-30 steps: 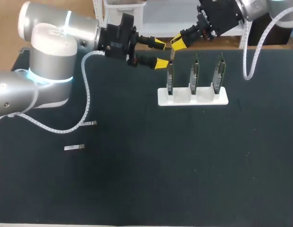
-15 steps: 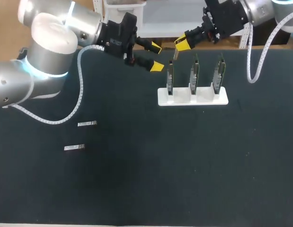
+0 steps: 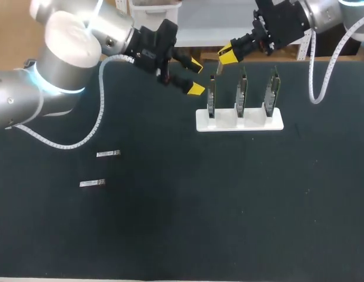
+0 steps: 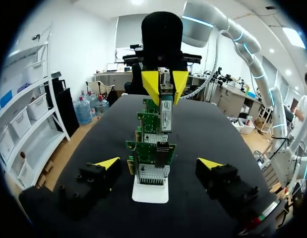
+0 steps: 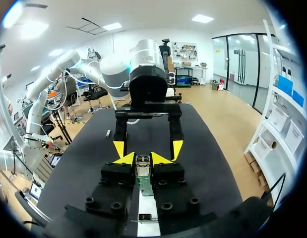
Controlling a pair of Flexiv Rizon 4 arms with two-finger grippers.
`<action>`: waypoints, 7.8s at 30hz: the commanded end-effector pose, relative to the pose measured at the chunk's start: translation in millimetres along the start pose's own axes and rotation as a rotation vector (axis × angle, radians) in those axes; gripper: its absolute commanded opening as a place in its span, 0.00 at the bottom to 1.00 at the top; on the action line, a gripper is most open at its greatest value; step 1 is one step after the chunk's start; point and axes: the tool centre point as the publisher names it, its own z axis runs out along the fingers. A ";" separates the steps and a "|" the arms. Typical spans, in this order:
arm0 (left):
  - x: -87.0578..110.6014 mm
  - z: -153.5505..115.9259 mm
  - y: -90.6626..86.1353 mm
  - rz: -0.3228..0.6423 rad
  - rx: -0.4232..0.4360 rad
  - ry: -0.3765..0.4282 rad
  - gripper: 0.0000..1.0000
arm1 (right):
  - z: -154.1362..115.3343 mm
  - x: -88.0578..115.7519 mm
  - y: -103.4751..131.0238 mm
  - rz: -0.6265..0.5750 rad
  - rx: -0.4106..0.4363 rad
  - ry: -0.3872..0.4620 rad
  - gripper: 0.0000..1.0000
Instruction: Pick up the optical module with the left hand, and insert it into the network port with the right hand.
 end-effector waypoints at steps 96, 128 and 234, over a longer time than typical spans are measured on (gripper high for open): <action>25.5 22.7 -17.4 0.042 0.047 0.176 1.00 | 13.9 -10.6 5.4 -0.067 -0.006 0.095 0.00; 25.5 22.7 -17.4 0.042 0.047 0.176 1.00 | 19.0 -6.3 3.4 -0.061 -0.009 0.149 0.00; 25.5 22.7 -17.4 0.042 0.047 0.176 1.00 | 24.5 -0.3 0.3 -0.123 0.033 0.227 0.00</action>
